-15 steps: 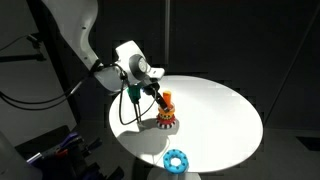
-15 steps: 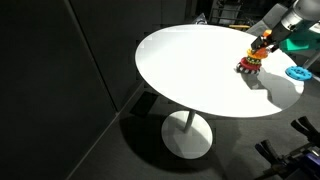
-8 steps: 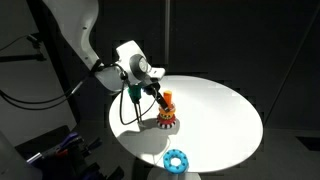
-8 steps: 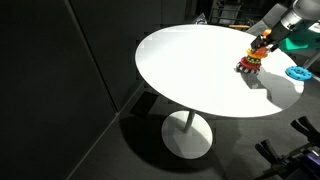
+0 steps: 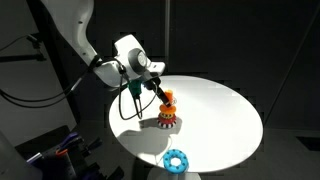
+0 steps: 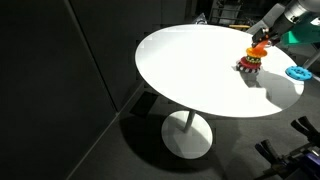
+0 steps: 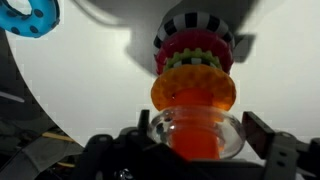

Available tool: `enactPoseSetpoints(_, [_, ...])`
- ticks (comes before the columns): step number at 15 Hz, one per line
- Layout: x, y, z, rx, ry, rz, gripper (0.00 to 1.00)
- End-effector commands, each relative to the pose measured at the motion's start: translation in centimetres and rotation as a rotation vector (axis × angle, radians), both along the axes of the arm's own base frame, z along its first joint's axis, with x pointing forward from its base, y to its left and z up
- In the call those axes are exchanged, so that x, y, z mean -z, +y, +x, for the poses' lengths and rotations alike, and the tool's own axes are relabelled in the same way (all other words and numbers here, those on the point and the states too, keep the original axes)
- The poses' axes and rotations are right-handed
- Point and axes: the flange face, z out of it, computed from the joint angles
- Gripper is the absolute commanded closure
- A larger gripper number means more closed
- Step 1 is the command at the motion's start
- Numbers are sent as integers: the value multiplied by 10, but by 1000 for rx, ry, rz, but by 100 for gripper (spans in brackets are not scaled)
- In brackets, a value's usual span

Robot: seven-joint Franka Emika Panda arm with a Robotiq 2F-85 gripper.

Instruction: Put the clear ring on the table

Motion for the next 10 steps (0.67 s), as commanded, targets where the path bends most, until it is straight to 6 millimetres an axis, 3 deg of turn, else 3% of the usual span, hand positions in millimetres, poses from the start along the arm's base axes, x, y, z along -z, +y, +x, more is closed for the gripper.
enactPoseSetpoints(1, [-25,4,-6,17,-23,-6,34])
enactPoseSetpoints(10, [-71,18,-17,29,-74,10,34])
